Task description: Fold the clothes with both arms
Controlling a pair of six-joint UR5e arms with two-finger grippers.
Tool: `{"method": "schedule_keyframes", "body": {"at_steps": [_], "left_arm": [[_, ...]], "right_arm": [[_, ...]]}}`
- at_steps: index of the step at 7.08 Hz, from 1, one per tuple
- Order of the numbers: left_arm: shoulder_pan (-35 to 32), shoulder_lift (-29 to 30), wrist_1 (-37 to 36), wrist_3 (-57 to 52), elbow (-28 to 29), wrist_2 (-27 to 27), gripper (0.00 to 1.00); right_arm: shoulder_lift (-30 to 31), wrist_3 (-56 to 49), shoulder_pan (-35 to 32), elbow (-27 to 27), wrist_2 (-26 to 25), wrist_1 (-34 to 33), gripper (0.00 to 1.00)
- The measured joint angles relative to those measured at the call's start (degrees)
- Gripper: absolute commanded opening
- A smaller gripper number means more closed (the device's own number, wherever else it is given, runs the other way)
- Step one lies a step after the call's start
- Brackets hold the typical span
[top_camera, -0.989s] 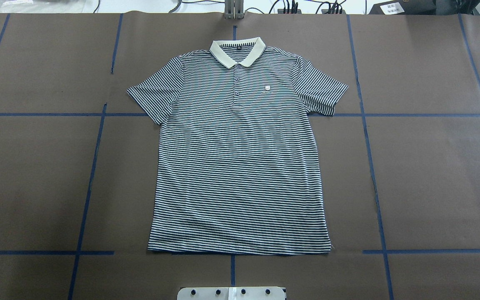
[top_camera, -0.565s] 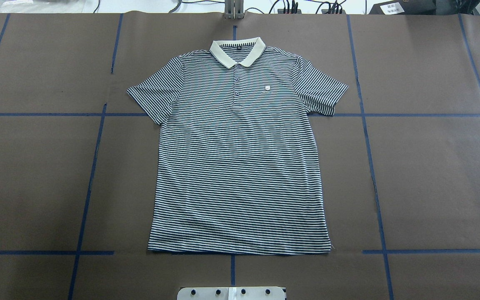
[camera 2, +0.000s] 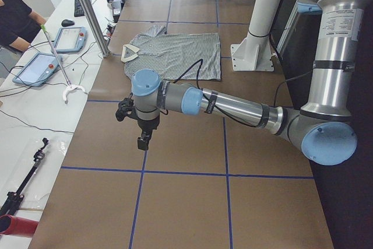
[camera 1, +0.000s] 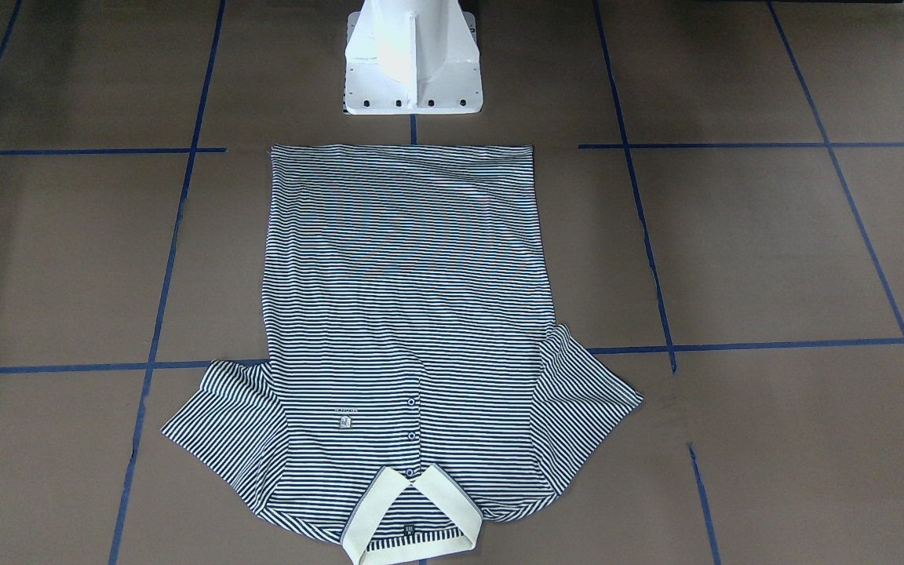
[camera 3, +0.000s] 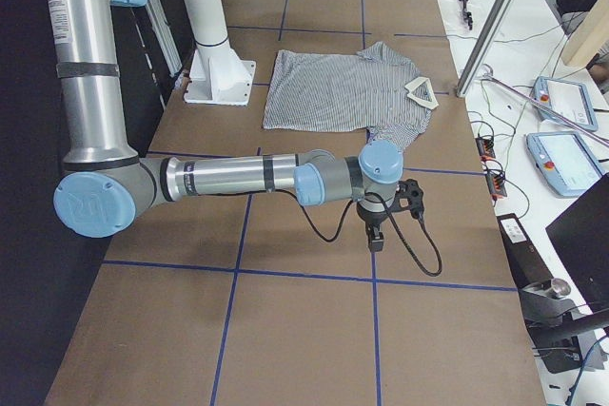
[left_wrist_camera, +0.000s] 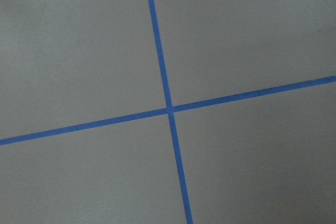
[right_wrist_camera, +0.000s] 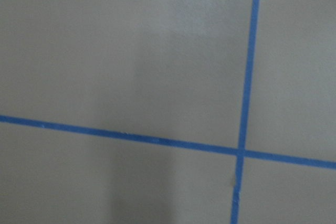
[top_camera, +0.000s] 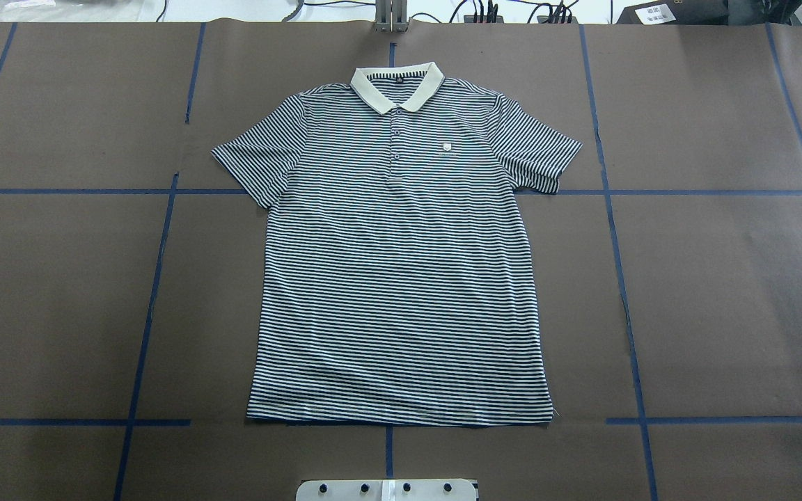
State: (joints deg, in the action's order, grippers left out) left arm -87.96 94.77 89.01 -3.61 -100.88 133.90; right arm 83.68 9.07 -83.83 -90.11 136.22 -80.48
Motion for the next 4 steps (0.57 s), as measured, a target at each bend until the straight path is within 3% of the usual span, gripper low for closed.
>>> {"method": "schedule_keyframes", "body": {"at_steps": [2, 4], "left_arm": [[0.6, 1.2, 11.2, 1.2, 2.1, 1.3, 1.0], [1.5, 4.0, 16.0, 4.2, 5.3, 1.2, 1.0]], "right_arm": [[-7.0, 9.5, 5.8, 5.8, 0.0, 9.1, 1.0], [-15.7, 19.5, 12.8, 12.1, -0.3, 13.5, 1.0]]}}
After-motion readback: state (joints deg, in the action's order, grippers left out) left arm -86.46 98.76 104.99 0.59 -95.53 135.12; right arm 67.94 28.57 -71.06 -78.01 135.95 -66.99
